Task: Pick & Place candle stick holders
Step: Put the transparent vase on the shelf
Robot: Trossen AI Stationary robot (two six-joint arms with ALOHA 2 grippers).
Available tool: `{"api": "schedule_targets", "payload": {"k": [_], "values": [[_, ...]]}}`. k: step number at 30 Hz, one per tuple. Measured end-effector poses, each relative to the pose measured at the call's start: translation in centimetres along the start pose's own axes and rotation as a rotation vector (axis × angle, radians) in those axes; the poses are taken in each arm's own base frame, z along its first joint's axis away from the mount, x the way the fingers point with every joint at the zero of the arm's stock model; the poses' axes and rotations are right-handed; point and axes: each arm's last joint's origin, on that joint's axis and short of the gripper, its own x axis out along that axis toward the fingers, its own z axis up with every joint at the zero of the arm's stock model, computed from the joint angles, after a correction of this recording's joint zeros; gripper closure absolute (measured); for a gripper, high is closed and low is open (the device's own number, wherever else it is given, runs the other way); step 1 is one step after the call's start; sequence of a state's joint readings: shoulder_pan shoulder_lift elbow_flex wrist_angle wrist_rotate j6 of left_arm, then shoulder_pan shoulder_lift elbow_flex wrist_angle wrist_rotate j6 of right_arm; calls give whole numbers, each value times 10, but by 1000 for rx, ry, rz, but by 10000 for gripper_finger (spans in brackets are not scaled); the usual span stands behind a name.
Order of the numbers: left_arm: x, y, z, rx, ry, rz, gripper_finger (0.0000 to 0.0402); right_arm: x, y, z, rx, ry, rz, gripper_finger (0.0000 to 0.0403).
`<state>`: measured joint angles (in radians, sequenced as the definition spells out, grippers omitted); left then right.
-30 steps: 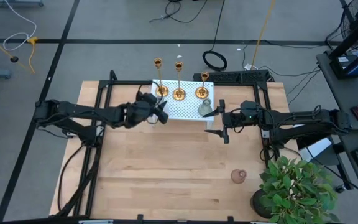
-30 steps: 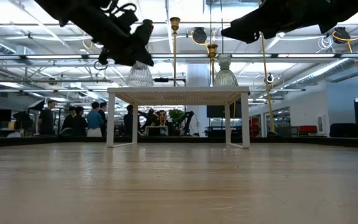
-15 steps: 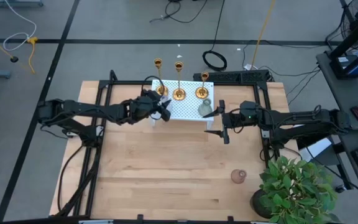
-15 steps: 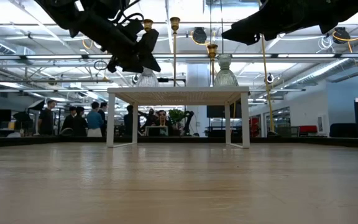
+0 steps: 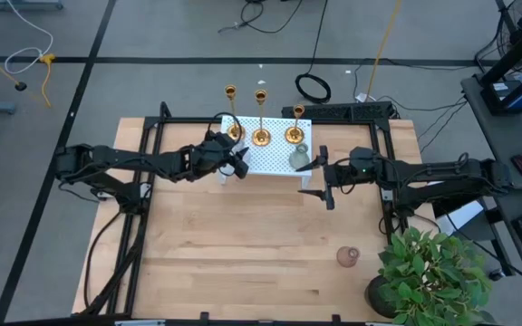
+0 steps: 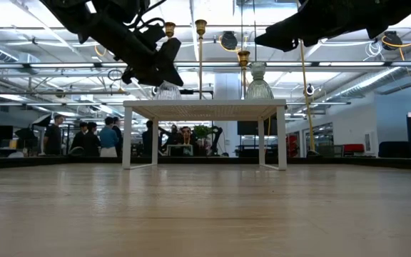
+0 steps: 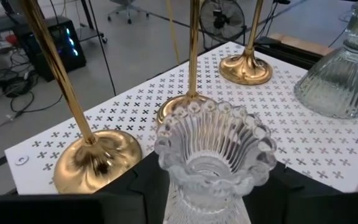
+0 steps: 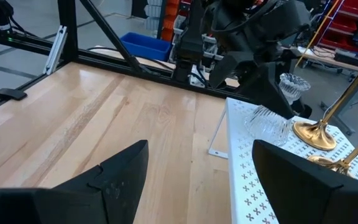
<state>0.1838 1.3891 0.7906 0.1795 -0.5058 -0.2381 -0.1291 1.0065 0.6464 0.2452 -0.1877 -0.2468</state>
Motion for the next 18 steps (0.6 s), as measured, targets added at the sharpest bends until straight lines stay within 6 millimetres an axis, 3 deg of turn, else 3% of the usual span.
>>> {"api": "schedule_targets", "payload": {"k": [7, 18], "values": [[-5, 0, 0, 34, 16, -2, 234, -8, 5, -3, 38, 52, 90, 124], [-10, -1, 0, 44, 20, 2, 172, -36, 25, -2, 122, 42, 467, 124]]}}
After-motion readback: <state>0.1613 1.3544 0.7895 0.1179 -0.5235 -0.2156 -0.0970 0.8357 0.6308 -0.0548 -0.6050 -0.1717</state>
